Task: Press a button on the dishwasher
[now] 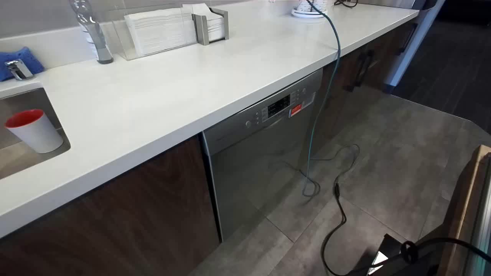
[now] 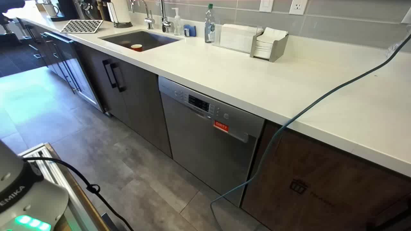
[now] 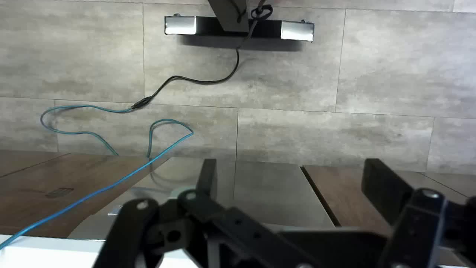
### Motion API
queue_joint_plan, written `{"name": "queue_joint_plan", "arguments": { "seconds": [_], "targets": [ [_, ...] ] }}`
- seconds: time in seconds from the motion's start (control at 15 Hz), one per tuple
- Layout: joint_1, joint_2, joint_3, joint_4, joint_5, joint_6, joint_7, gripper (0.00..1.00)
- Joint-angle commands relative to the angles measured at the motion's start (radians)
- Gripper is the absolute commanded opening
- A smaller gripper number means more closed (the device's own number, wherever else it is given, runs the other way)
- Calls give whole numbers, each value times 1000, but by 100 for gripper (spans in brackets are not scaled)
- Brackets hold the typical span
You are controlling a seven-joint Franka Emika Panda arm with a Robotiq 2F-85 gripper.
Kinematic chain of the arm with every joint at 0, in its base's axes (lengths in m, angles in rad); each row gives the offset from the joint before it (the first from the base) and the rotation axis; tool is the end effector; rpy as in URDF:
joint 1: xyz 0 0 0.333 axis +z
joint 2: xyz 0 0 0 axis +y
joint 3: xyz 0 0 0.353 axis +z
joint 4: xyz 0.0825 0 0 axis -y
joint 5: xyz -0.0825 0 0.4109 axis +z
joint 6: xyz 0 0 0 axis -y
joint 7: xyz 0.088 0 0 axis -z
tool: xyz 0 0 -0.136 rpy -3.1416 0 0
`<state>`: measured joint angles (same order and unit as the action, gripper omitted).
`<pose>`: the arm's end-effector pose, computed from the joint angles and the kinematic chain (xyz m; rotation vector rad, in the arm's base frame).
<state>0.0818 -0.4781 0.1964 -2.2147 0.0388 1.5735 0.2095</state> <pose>0.3770 0.1242 0.5451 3.0431 0.0548 -0.2354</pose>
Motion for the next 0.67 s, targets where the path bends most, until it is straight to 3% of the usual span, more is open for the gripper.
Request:
{"name": "queue_joint_plan", "arguments": {
  "seconds": [0.0, 0.6],
  "targets": [
    [9, 2, -7, 3, -3, -3, 4, 100],
    [8, 6, -24, -22, 25, 23, -9, 100]
  ]
}}
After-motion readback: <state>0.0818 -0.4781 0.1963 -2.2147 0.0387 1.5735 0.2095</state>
